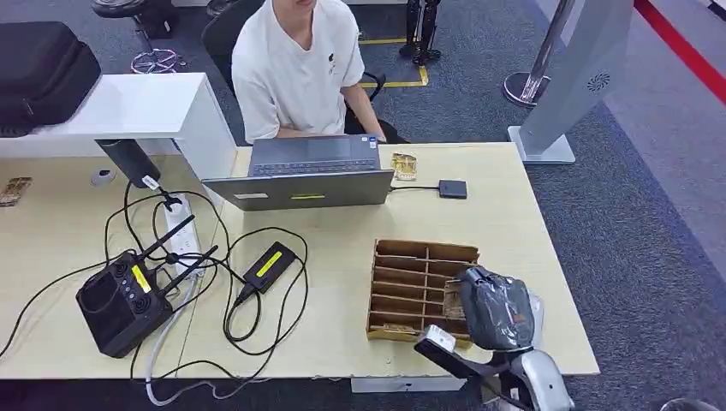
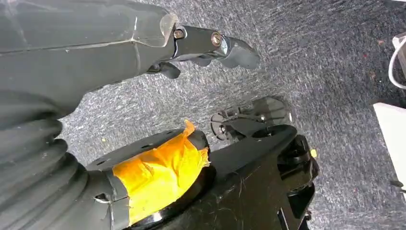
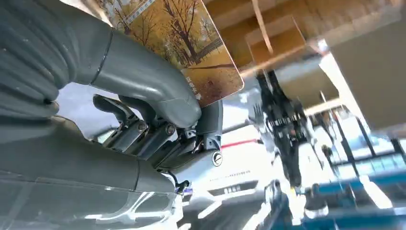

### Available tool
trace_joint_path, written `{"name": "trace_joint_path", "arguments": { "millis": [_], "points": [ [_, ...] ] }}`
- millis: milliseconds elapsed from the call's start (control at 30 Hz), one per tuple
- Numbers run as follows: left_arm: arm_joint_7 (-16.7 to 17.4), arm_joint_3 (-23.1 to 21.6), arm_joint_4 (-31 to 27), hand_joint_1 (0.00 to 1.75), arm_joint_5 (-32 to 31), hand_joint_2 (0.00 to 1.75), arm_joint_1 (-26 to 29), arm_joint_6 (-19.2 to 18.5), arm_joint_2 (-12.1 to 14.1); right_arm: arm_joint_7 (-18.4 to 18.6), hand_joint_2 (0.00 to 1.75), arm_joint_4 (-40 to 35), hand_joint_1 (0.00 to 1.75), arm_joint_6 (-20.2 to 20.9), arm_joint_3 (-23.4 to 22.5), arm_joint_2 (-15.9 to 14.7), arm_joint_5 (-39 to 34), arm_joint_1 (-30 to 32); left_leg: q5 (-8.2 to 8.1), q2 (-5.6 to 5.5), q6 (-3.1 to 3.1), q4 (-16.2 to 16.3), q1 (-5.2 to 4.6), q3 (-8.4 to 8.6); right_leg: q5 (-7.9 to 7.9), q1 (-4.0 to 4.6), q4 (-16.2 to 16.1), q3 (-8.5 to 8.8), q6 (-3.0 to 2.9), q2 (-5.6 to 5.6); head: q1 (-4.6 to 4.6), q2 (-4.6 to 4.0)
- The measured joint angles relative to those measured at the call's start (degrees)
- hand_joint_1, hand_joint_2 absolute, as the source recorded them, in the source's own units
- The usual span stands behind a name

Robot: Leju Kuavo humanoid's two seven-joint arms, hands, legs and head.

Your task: Pass the card to the sensor for recognition and then transmit it.

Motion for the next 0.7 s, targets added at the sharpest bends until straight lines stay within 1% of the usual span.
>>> {"name": "trace_joint_path", "arguments": {
  "millis": [233, 433, 533, 600, 700],
  "points": [
    [0.22, 0.0, 0.0, 0.0, -0.13, 1.75, 0.0, -0.04, 0.04, -1.79, 1.75, -4.02, 1.75, -0.07, -0.5, -0.17, -3.74, -3.89, 0.03, 0.0, -0.02, 0.0, 0.0, 0.0, 0.03, 0.0, 0.02, 0.01, 0.0, 0.0, -0.02, 0.0],
    [0.22, 0.0, 0.0, 0.0, -0.35, 1.75, -0.01, -0.13, 0.04, -2.12, 1.75, -6.03, 1.75, -0.26, -0.57, -0.17, -4.08, -6.94, 0.04, -0.02, -0.04, 0.0, 0.0, 0.01, 0.03, 0.0, 0.02, 0.01, 0.0, 0.0, -0.02, 0.0],
    [0.46, 0.0, 0.0, 0.0, -0.37, 1.75, -0.02, -0.7, 0.04, -2.56, 1.75, -6.42, 1.75, -1.03, -0.55, -0.17, -4.24, -8.25, 0.05, 0.0, -0.05, 0.0, 0.0, -0.03, 0.03, 0.0, 0.06, 0.0, -0.01, 0.02, -0.02, 0.0],
    [0.92, 0.0, 0.0, 0.0, -0.5, 1.75, -0.03, -1.36, 0.04, -2.1, 1.75, -6.71, 1.75, -1.0, -0.5, -0.17, -3.73, -11.1, 0.06, 0.08, -0.05, 0.0, 0.0, -0.02, 0.07, 0.0, 0.07, -0.02, -0.04, 0.1, -0.02, 0.0],
    [0.94, 0.0, 0.0, 0.0, -0.9, 1.75, -0.09, -1.88, 0.04, 0.13, 1.75, -6.66, 1.75, 0.48, -0.44, -0.17, -2.36, -17.11, 0.13, 0.12, -0.06, 0.01, 0.0, 0.03, 0.11, 0.0, 0.06, -0.02, -0.05, 0.15, -0.02, 0.0]
  ]
}}
